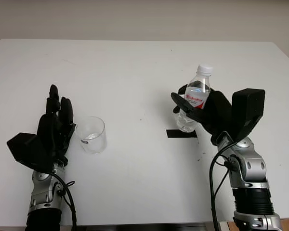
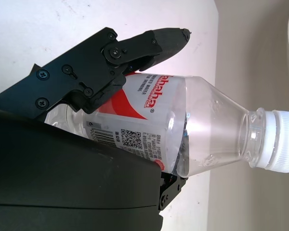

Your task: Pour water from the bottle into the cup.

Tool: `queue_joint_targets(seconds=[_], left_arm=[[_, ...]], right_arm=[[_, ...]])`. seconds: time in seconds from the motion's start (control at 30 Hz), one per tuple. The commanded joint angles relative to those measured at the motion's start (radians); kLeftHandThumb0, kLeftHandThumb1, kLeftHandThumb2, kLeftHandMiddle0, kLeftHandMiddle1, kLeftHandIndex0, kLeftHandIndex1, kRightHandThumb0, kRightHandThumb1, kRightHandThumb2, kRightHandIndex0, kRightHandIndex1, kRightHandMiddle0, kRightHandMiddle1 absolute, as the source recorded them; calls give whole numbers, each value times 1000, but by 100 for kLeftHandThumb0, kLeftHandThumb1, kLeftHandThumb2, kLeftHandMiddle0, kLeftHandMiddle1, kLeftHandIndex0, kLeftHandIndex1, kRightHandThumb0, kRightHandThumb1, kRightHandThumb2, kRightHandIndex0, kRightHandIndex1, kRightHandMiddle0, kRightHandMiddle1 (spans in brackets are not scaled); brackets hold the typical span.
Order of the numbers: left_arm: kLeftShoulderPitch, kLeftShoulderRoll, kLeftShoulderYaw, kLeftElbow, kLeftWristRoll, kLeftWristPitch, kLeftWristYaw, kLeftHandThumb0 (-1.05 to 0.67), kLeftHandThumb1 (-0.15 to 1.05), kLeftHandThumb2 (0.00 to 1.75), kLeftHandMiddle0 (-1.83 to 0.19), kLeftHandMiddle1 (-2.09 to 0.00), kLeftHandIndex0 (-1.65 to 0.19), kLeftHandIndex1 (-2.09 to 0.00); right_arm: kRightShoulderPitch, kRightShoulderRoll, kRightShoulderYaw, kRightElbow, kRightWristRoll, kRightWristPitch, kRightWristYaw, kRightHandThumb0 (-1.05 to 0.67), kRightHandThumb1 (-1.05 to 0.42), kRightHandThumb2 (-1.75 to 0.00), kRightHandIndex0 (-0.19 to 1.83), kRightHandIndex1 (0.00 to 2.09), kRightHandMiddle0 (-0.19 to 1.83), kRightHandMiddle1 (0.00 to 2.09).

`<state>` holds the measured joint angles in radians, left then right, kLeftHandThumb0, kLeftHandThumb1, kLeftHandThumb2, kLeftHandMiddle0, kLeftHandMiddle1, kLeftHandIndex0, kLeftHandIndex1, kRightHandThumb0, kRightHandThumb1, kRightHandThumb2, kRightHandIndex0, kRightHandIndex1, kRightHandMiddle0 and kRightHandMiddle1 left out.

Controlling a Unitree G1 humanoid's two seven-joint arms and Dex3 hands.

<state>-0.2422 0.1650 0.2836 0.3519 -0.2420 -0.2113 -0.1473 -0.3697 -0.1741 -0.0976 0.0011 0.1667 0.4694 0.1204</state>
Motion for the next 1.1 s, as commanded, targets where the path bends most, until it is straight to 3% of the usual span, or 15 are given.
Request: queue_joint_targets(seconds=[0.0,0.1,0.43,0.63,1.07], left_arm=[[7,9,4,-6,-5,3,-7,-61,105,54,11,-5,11,-5],[8,10,2,-5,1,4,-6,-62,105,54,11,-5,11,-5],[12,5,6,-11,-5,7,-3,-62,105,53,10,-5,11,-6],[16,9,7,-11,0,2,-4,-62,105,53,10,-5,11,-6],[17,11,14,-15,-8,12,-7,-61,105,53,10,-6,10,-6]], right_arm=[[1,0,-3,0,-3,-10,0,-41,-105,-46,159,209,118,209],[10,0,0,7,-6,-29,8,-40,-105,-46,157,209,115,209],[35,4,39,108,-83,-274,33,-40,-105,-45,153,209,111,209],[31,-7,62,182,-133,-390,46,-42,-105,-45,136,209,107,209],[25,3,61,232,-129,-429,64,-41,-105,-45,134,209,102,209]])
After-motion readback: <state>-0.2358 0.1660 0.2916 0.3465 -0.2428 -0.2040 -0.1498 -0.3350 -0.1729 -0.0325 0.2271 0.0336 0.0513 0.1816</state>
